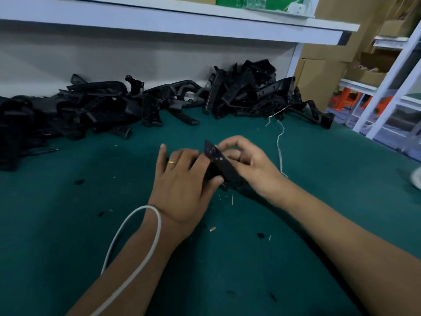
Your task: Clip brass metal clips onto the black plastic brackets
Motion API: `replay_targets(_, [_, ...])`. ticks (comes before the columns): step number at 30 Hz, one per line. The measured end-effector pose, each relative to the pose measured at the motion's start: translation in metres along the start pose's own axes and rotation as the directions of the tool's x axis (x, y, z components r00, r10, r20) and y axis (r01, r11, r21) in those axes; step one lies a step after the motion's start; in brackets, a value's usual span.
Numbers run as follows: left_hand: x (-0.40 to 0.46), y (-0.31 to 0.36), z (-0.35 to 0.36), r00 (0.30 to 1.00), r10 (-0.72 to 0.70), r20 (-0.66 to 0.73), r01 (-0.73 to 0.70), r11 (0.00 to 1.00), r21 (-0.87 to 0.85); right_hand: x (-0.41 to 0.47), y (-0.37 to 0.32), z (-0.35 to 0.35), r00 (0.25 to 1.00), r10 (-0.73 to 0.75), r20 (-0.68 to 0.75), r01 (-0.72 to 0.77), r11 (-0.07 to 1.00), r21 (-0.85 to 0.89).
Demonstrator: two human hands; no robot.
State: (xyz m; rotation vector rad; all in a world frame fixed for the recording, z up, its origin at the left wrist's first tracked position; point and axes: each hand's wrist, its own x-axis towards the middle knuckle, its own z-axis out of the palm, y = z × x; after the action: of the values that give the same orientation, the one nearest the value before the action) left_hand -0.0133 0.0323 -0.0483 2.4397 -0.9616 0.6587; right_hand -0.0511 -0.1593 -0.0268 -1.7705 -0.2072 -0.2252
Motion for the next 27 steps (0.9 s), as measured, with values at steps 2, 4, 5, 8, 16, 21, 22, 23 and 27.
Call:
replay_targets(2, [0.002, -0.001, 0.002, 0.994, -0.084, 0.065, 0.080, 0.995, 0.068, -0.001, 0.003, -0.012, 0.999, -0.024, -0.035, 0.020, 0.994, -0.103])
replay_targets(4, [0.003, -0.004, 0.006, 0.984, -0.141, 0.105, 0.129, 0.985, 0.116, 0.000, 0.008, -0.031, 0.984, -0.089, -0.153, 0.034, 0.942, -0.333])
replay_targets(5, [0.002, -0.005, 0.008, 0.982, -0.155, 0.105, 0.140, 0.981, 0.136, 0.000, 0.010, -0.043, 0.967, -0.118, -0.227, 0.006, 0.898, -0.440])
replay_targets(8, [0.002, -0.007, 0.011, 0.976, -0.209, 0.067, 0.190, 0.959, 0.211, -0.002, 0.013, -0.074, 0.937, -0.139, -0.319, -0.091, 0.788, -0.609])
replay_targets(16, [-0.002, -0.008, 0.010, 0.951, -0.309, 0.021, 0.281, 0.890, 0.360, -0.001, 0.015, -0.080, 0.989, -0.019, -0.145, -0.110, 0.555, -0.824])
replay_targets(21, [-0.001, -0.008, 0.011, 0.954, -0.299, 0.027, 0.271, 0.897, 0.350, -0.006, 0.003, -0.072, 0.996, 0.058, -0.063, -0.086, 0.620, -0.780])
replay_targets(22, [-0.002, -0.009, 0.011, 0.955, -0.296, 0.026, 0.270, 0.899, 0.344, -0.006, 0.002, -0.069, 0.996, 0.085, -0.030, -0.076, 0.611, -0.788])
replay_targets(23, [-0.002, -0.009, 0.011, 0.955, -0.295, 0.024, 0.270, 0.901, 0.339, -0.006, 0.000, -0.068, 0.994, 0.105, -0.010, -0.071, 0.595, -0.801])
replay_targets(27, [-0.001, -0.009, 0.013, 0.958, -0.284, 0.029, 0.260, 0.910, 0.324, -0.005, -0.004, -0.065, 0.990, 0.138, 0.008, -0.072, 0.566, -0.821])
